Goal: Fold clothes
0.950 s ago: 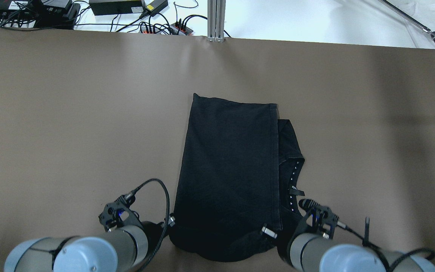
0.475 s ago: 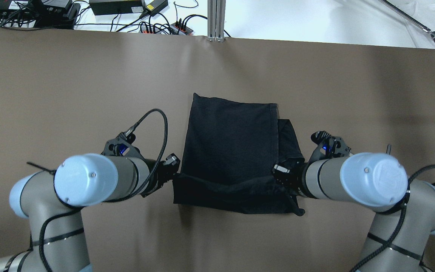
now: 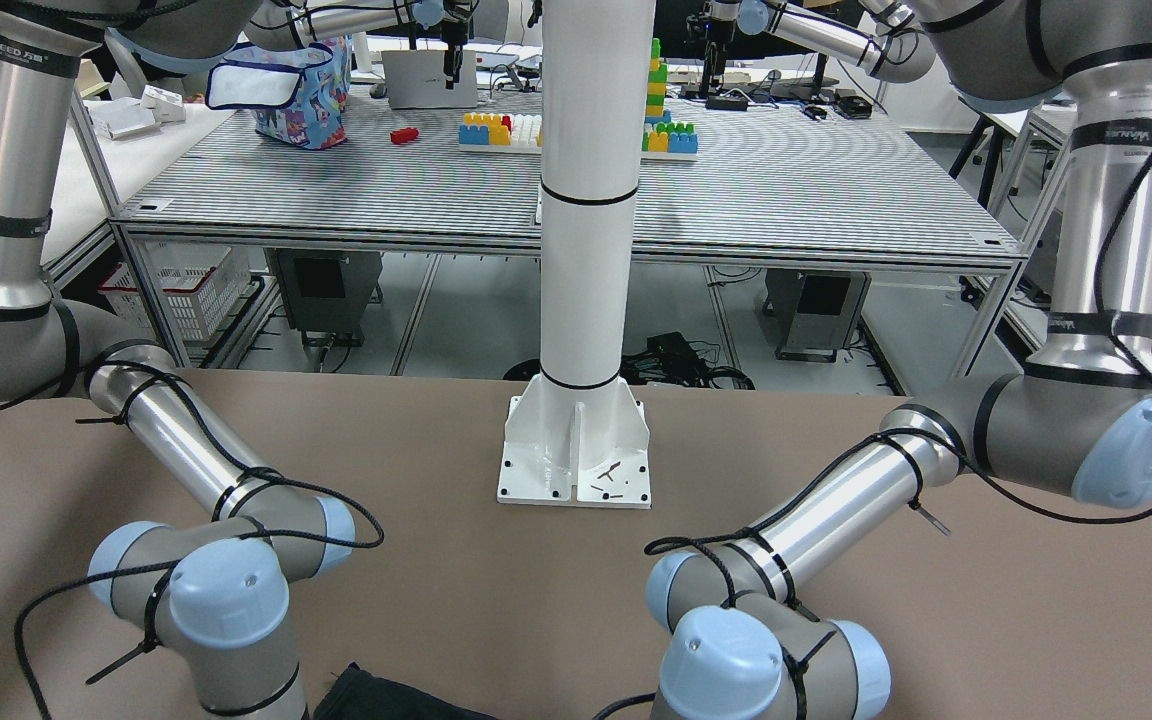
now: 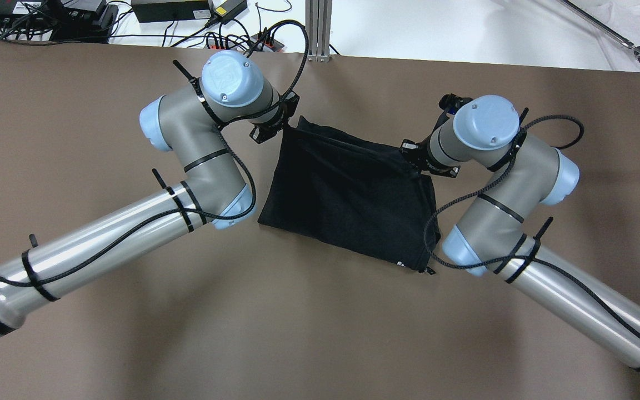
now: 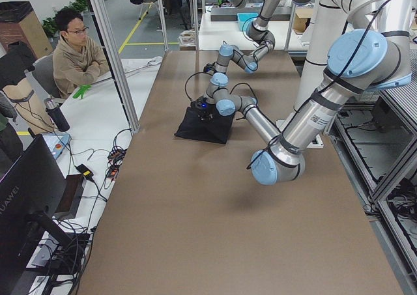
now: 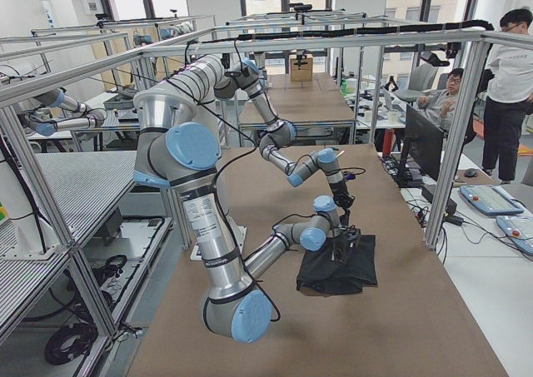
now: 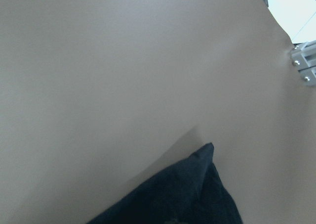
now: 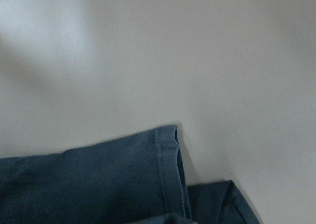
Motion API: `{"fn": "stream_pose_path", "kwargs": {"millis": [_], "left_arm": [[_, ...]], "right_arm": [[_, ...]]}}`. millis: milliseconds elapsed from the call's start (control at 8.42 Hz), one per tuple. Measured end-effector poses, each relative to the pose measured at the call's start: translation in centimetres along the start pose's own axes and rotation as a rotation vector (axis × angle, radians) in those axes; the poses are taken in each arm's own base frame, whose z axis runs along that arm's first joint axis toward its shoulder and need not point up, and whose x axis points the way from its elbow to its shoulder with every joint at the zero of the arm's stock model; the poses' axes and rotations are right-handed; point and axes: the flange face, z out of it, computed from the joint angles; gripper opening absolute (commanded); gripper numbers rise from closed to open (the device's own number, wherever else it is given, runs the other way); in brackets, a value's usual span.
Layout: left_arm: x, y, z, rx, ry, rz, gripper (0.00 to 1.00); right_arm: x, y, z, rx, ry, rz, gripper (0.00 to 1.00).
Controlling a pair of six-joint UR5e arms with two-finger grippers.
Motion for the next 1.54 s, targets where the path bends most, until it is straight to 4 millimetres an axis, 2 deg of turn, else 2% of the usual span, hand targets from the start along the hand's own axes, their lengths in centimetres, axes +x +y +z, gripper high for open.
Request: {"fn": "stream_pose_path", "kwargs": {"millis": [119, 238, 356, 713, 1069, 1188, 1307, 1426, 1545], "left_arm": [[2.0, -1.2, 1.4, 0.030, 0.012, 0.041, 1.00], [3.1, -2.1, 2.1, 0.066, 0.019, 0.095, 1.00], [3.6, -2.5, 2.5, 0.088, 0.023, 0.130, 1.00], [3.9, -3.0, 2.6, 0.106, 0.025, 0.170, 1.00], [4.0, -4.7, 2.0, 0.123, 0.023, 0.306, 1.00], [2.6, -6.1, 2.0, 0.134, 0.012, 0.397, 1.00], [-0.5, -9.5, 2.0, 0.157, -0.011, 0.517, 1.00], [-4.3, -14.3, 1.6, 0.191, -0.050, 0.653, 1.00], [-8.8, -20.5, 0.7, 0.229, -0.108, 0.784, 1.00]], "right_arm": [[-0.7, -3.3, 0.9, 0.016, 0.012, -0.043, 0.95], [-1.1, -5.7, 1.0, 0.030, 0.017, -0.090, 0.95], [-1.4, -7.1, 0.7, 0.040, 0.017, -0.122, 0.95], [-1.6, -8.5, 0.1, 0.055, 0.015, -0.178, 0.95], [0.1, -9.0, 0.8, 0.063, 0.043, -0.310, 0.95], [1.4, -9.6, 1.1, 0.072, 0.062, -0.380, 0.95], [3.5, -11.2, 1.1, 0.093, 0.092, -0.467, 0.95], [6.4, -13.3, 0.8, 0.110, 0.131, -0.548, 0.95], [9.6, -15.3, 0.5, 0.122, 0.170, -0.595, 0.95]]}}
